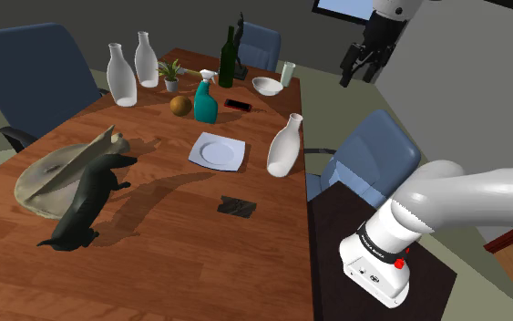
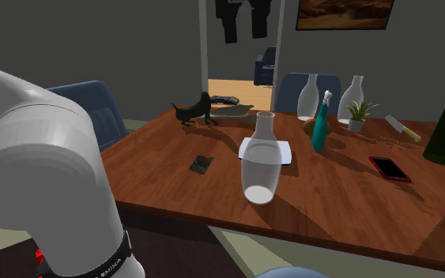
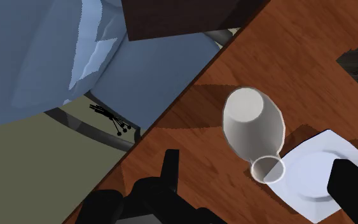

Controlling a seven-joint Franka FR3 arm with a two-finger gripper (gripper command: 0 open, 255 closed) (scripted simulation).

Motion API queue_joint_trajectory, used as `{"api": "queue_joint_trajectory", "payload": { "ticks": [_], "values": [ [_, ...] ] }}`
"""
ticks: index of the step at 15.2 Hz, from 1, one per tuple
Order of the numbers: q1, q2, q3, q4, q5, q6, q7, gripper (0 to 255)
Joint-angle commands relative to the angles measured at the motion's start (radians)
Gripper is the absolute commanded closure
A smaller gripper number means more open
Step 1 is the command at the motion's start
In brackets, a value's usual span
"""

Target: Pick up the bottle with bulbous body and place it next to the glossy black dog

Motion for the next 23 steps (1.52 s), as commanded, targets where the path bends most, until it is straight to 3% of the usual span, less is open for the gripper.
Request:
{"api": "queue_joint_trajectory", "payload": {
  "ticks": [1,8,15,23],
  "values": [
    [0.000,0.000,0.000,0.000,0.000,0.000,0.000,0],
    [0.017,0.127,0.011,-0.114,0.035,0.239,0.040,0],
    [0.036,0.320,0.025,-0.162,0.067,0.481,0.070,0],
    [0.034,0.366,0.024,-0.233,0.065,0.597,0.072,0]
  ]
}}
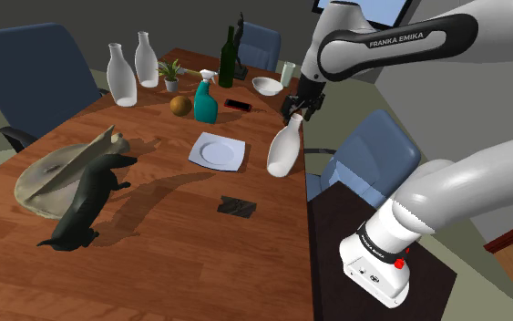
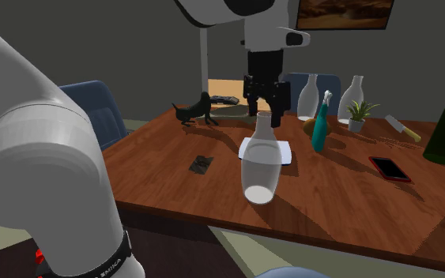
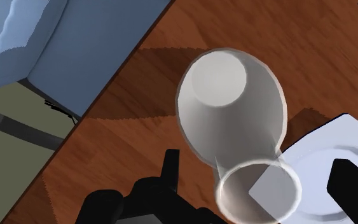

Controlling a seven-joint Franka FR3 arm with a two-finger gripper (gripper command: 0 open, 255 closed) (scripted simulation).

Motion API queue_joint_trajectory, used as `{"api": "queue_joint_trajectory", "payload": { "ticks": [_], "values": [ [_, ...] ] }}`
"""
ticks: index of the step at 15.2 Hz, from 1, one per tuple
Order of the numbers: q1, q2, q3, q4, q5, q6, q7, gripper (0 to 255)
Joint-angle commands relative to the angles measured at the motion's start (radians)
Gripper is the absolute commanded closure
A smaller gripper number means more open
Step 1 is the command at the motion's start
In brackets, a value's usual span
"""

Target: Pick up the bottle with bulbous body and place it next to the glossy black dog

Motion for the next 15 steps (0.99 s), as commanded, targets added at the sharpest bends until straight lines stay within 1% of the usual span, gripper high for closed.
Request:
{"api": "queue_joint_trajectory", "payload": {
  "ticks": [1,8,9,15],
  "values": [
    [-0.001,0.006,-0.001,-0.015,-0.001,0.022,-0.001,0],
    [-0.001,0.006,-0.001,-0.015,-0.001,0.022,-0.001,0],
    [-0.001,0.006,-0.001,-0.015,-0.001,0.022,-0.001,255],
    [-0.001,0.006,-0.001,-0.015,-0.001,0.022,-0.001,255]
  ]
}}
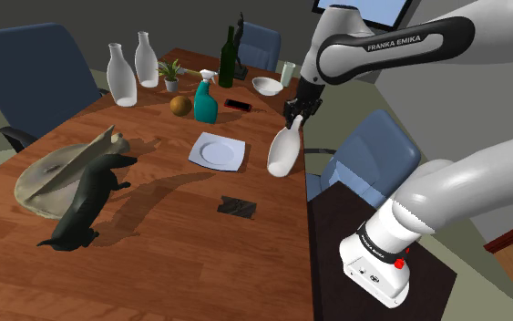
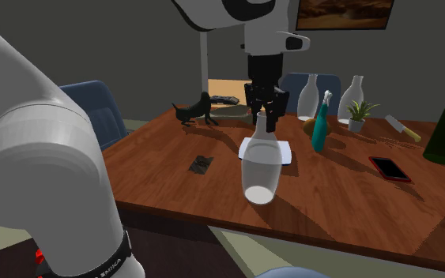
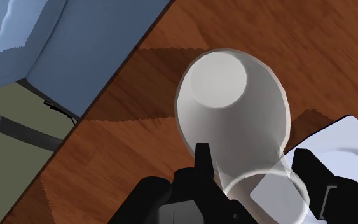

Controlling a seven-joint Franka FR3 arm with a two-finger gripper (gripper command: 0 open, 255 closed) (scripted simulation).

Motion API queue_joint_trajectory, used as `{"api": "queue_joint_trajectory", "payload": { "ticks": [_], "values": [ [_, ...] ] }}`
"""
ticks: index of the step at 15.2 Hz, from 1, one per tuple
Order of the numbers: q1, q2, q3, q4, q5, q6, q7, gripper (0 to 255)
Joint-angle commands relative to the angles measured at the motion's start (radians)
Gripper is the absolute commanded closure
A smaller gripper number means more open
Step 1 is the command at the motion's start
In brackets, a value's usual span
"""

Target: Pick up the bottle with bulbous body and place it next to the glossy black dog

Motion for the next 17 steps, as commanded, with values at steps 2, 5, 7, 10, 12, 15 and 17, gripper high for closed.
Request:
{"api": "queue_joint_trajectory", "payload": {
  "ticks": [2,5,7,10,12,15,17],
  "values": [
    [0.000,0.001,0.000,-0.001,0.000,0.000,0.000,255],
    [0.000,-0.011,0.000,0.019,0.001,-0.031,-0.001,255],
    [0.001,-0.020,0.000,0.039,0.001,-0.060,-0.002,255],
    [0.001,-0.032,-0.001,0.071,0.002,-0.104,-0.004,255],
    [0.001,-0.039,-0.001,0.093,0.002,-0.133,-0.005,255],
    [0.001,-0.047,-0.001,0.127,0.003,-0.175,-0.006,255],
    [0.001,-0.051,-0.001,0.151,0.003,-0.203,-0.007,255]
  ]
}}
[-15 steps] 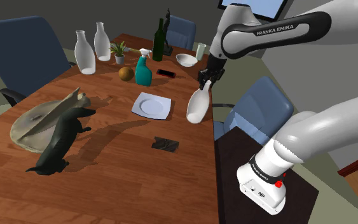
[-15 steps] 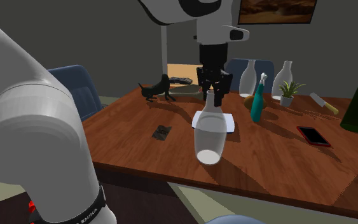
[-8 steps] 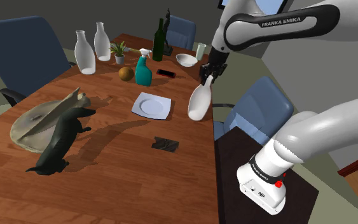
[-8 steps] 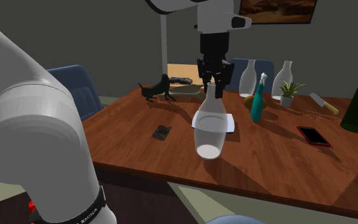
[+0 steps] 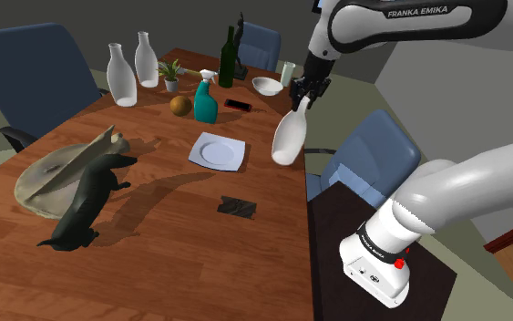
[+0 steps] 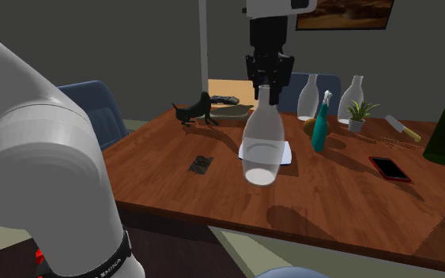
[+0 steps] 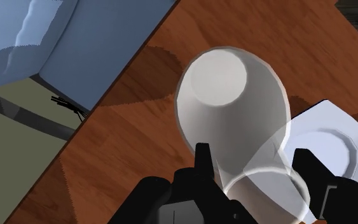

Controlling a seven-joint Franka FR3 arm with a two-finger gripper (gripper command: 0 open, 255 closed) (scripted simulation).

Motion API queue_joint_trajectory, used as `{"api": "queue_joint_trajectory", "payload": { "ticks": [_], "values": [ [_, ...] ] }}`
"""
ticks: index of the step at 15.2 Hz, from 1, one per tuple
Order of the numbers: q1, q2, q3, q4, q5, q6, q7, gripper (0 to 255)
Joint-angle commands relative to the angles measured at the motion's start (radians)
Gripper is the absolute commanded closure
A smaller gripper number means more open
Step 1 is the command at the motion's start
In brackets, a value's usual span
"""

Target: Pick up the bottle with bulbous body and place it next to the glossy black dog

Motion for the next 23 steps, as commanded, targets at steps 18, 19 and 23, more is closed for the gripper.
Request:
{"api": "queue_joint_trajectory", "payload": {
  "ticks": [18,19,23],
  "values": [
    [0.000,0.000,0.000,0.258,0.002,-0.259,-0.007,255],
    [0.000,0.002,0.000,0.274,0.002,-0.272,-0.007,255],
    [0.000,0.013,0.000,0.337,0.002,-0.324,-0.008,255]
  ]
}}
